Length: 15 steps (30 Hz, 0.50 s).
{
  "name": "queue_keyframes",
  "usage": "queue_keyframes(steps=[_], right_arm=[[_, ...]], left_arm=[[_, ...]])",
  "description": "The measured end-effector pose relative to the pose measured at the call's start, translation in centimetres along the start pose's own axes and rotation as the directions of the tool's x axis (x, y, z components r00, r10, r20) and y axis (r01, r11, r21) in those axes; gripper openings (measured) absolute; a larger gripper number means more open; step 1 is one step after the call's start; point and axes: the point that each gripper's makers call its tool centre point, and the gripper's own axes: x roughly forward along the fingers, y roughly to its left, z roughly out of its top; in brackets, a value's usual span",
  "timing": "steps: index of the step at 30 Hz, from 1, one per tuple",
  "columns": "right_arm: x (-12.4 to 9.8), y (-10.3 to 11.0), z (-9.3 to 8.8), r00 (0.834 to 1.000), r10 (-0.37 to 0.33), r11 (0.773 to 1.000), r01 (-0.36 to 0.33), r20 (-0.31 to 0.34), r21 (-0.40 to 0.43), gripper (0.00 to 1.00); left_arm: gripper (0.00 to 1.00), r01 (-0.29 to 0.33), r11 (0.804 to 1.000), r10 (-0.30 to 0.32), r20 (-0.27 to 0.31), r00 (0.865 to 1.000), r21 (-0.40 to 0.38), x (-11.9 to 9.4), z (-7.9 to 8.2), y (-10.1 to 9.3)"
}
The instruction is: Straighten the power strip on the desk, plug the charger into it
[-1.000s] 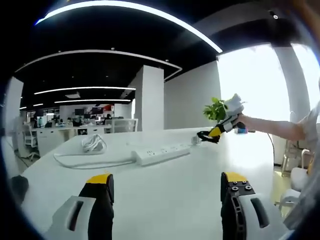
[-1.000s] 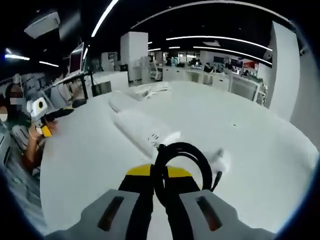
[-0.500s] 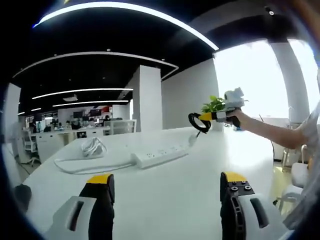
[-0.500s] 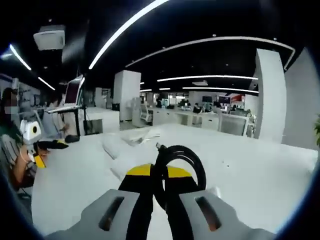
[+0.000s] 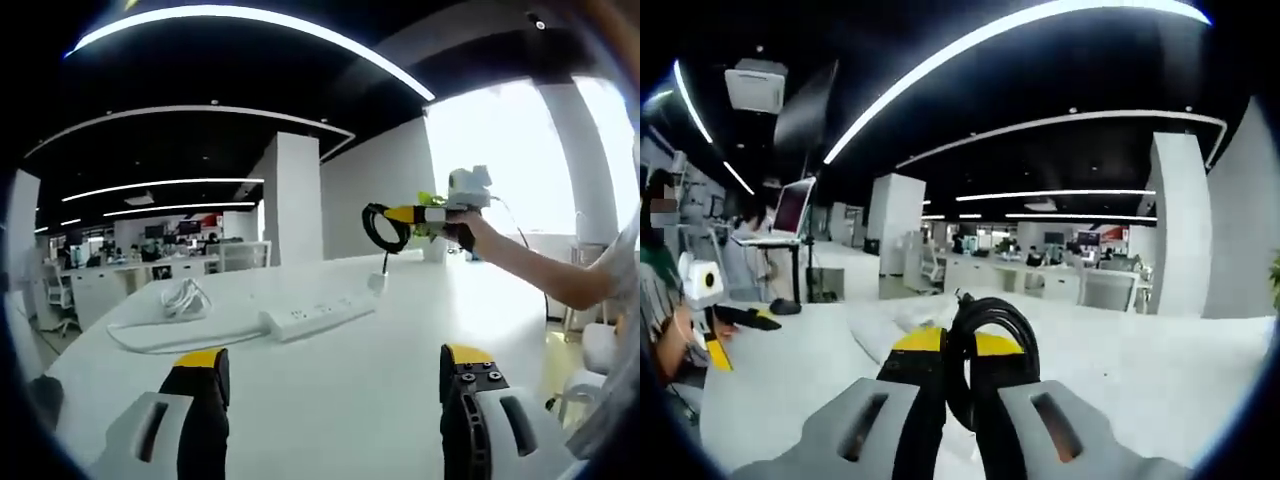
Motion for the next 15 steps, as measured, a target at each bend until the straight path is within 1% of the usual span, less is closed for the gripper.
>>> queue_keyframes(steps=[6, 8, 12, 15], right_arm=[[0.4, 1.6, 1.5, 0.999, 0.022, 1.000, -0.022, 0.036, -0.014, 0.05], [0.5, 1.9, 2.1, 0.998, 0.022, 0.999, -0.020, 0.053, -0.029, 0.05], [0.7, 2.5, 3.7, 0.995, 0.035, 0.999, -0.032, 0.092, -0.031, 0.05], [0.8, 3.1, 4.6, 0.993, 0.041, 0.999, -0.037, 0.112, -0.032, 0.05]], left_arm=[[0.88, 0.007, 1.000, -0.007, 0.006, 1.000, 0.006, 0.1, 0.3, -0.2], [0.88, 0.007, 1.000, -0.007, 0.006, 1.000, 0.007, 0.1, 0.4, -0.2], [0.88, 0.012, 1.000, -0.012, 0.006, 1.000, 0.011, 0.2, 0.5, -0.3], [0.88, 0.014, 1.000, -0.014, 0.007, 1.000, 0.013, 0.3, 0.5, -0.4]])
